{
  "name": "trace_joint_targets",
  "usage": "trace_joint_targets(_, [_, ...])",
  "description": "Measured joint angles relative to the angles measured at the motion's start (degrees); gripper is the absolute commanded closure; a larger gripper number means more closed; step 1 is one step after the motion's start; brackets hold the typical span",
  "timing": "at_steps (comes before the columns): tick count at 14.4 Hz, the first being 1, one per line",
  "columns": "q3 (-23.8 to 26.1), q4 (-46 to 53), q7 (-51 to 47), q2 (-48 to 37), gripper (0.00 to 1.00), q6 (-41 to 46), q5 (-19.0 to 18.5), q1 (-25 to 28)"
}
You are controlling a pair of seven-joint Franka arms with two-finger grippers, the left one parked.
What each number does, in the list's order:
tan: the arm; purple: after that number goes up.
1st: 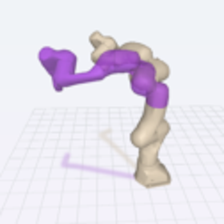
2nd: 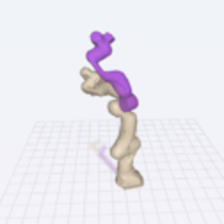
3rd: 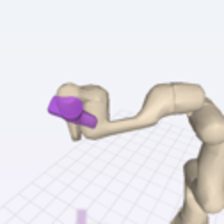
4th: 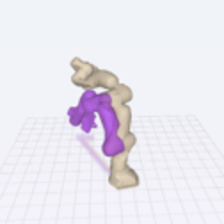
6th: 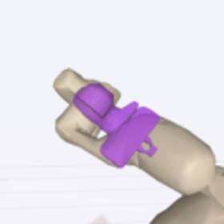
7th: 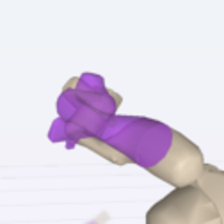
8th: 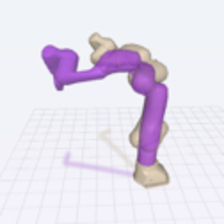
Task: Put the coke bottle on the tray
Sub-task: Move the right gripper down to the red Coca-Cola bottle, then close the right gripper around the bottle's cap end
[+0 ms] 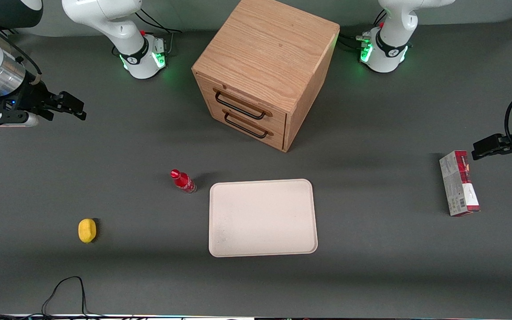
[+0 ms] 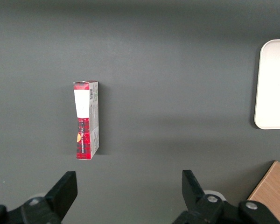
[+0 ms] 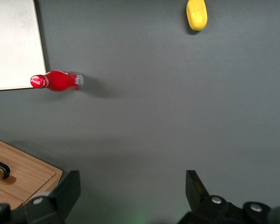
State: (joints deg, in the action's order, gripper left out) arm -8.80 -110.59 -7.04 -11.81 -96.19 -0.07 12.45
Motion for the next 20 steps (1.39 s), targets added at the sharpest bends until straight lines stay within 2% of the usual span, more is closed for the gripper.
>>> trace_joint_targets(4, [1.2,5.0,-0.2,4.3,0.0,1.6,0.5,0.4])
trace_joint_targets(8, [11.8,16.0,-9.3,15.4,0.0,0.4,2.1,1.5])
trace_joint_targets(10, [15.2,16.4,-13.9,19.8,0.0,-4.5,2.1,2.3])
trace_joint_targets(15, [15.4,8.9,-15.1,27.0,0.0,-20.7,2.1,1.9])
trace_joint_targets(20, [15.5,6.7,-19.6,33.5,0.01,-26.6,1.4,3.3])
